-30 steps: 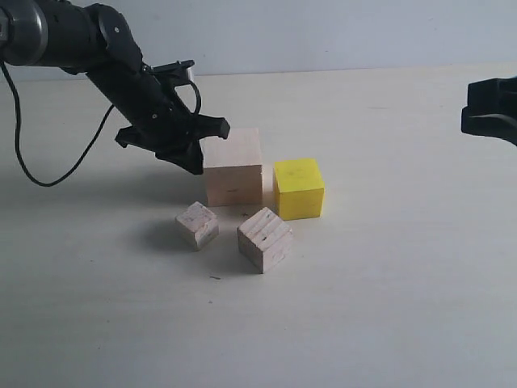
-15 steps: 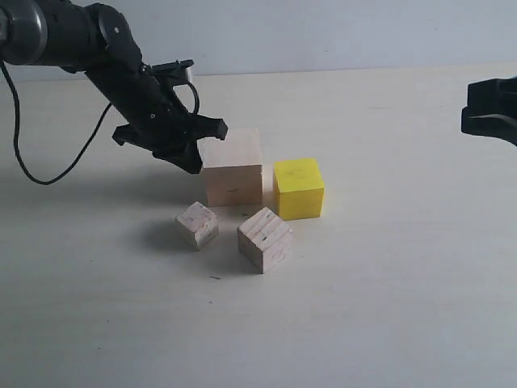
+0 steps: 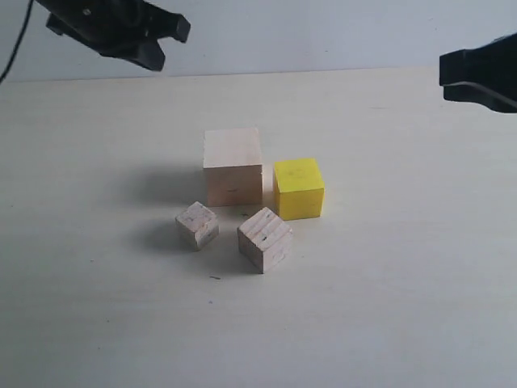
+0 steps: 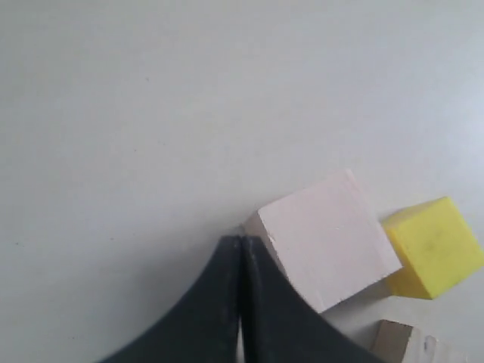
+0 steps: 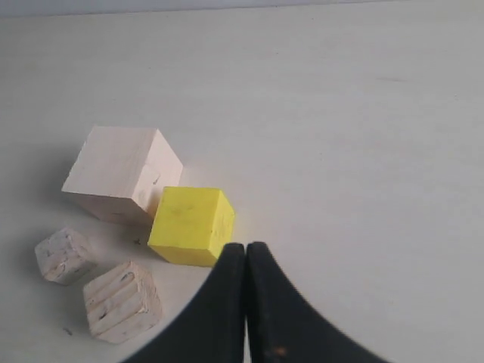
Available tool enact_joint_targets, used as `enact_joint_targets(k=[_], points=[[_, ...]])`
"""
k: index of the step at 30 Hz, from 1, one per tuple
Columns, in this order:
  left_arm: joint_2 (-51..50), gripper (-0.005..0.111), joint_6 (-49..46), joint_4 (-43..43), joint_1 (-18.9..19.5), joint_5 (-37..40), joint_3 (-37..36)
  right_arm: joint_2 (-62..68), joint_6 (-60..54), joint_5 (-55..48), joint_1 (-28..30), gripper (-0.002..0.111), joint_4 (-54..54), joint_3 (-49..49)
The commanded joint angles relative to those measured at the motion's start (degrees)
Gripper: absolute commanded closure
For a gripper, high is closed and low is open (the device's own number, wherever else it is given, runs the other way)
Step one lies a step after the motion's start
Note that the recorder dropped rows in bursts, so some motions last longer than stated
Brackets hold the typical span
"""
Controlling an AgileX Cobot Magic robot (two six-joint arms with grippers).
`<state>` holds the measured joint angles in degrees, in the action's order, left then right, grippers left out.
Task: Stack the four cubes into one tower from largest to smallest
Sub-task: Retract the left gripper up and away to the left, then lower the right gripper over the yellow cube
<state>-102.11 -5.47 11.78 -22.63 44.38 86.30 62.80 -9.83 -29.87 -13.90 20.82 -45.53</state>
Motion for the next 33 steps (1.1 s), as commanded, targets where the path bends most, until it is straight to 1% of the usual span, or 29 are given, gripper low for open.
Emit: enact_joint_targets(k=[1,7,9,11,14,17,19,23,29,31,33], points=[[9.09,0.107,-0.55,-0.26,-0.52,-3.49,-5.90,8.20,-3.24,-0.62,-0.14,0.108,-0.09,-5.20],[21.25,0.107,-0.55,-0.16,-0.77,-8.02,-15.75,20.15,-3.24,-3.00,-0.14,0.108,0.50,-11.11],[25.40,0.107,-0.55,-0.03,-0.77,-8.79,-19.00,23.13,-3.39,-4.37,-0.43,0.108,3.30,-12.55],[28.97,0.107,-0.55,0.54,-0.77,-8.92,-21.98,25.08,-5.52,-4.64,-2.05,0.108,4.29,-13.18],[33.10,0.107,-0.55,0.78,-0.77,-9.36,-25.99,26.89,-6.90,-2.59,-6.38,0.108,4.06,-13.33],[36.02,0.107,-0.55,0.78,-0.77,-9.86,-29.20,27.18,-6.63,0.79,-10.10,0.108,1.30,-13.33],[37.46,0.107,-0.44,0.78,-0.77,-9.86,-30.93,27.18,-6.50,1.80,-10.79,0.108,0.86,-13.41],[40.02,0.107,-0.17,0.82,-0.77,-9.86,-34.58,27.18,-4.80,1.80,-10.79,0.108,-0.98,-13.71],[41.03,0.107,-0.17,1.17,-0.77,-9.74,-37.54,27.18,-4.80,2.62,-10.79,0.108,-1.72,-13.71],[41.03,0.107,-0.17,2.33,-0.77,-9.34,-37.79,27.43,-4.80,3.10,-10.79,0.106,-1.72,-13.71],[41.03,0.107,-0.17,3.22,-0.77,-9.24,-37.79,27.94,-4.80,3.19,-10.79,0.100,-1.72,-13.71]])
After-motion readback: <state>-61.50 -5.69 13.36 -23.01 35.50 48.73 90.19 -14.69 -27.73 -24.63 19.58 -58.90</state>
